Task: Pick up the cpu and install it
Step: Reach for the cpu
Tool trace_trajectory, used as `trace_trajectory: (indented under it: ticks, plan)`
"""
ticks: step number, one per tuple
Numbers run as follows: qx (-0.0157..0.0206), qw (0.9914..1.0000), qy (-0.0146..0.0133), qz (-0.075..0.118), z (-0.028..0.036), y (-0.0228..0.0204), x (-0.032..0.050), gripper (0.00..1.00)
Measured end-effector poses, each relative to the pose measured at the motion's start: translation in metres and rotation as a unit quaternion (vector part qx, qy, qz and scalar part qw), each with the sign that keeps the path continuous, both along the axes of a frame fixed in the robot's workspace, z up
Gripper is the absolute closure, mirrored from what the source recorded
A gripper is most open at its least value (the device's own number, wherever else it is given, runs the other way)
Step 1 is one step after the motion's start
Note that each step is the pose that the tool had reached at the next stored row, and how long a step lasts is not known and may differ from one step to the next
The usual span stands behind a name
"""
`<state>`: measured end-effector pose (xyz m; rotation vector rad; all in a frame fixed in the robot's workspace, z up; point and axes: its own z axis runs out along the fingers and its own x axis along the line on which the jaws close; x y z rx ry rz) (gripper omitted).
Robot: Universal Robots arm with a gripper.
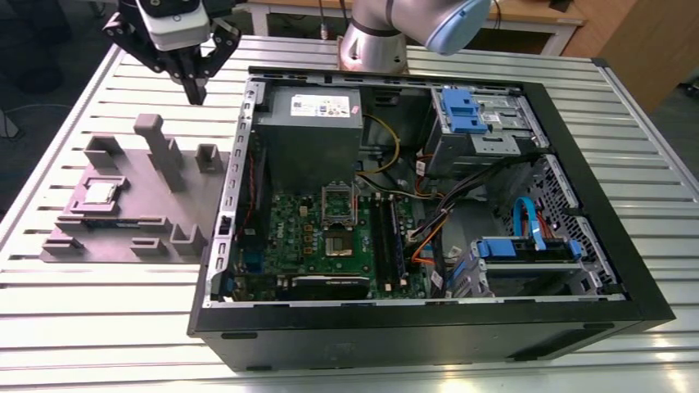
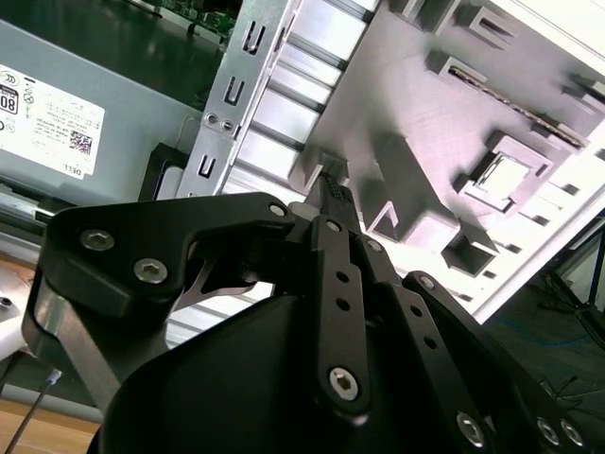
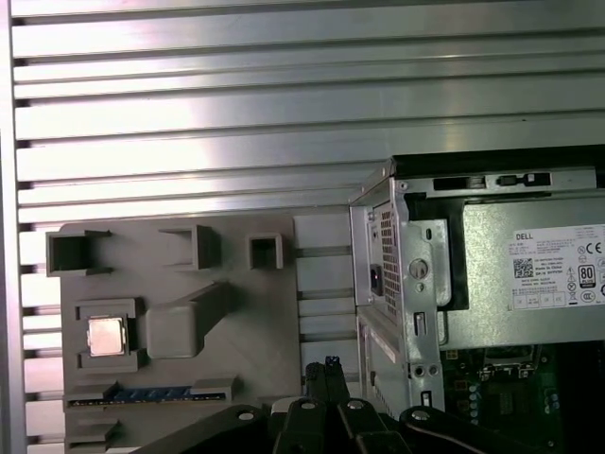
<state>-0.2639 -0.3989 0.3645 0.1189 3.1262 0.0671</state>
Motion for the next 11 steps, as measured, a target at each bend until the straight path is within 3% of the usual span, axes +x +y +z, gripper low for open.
trace_trajectory:
  ticks: [11]
  plan:
    - [0.0, 1.0, 0.0, 0.0, -0.0008, 0.0, -0.004, 0.9]
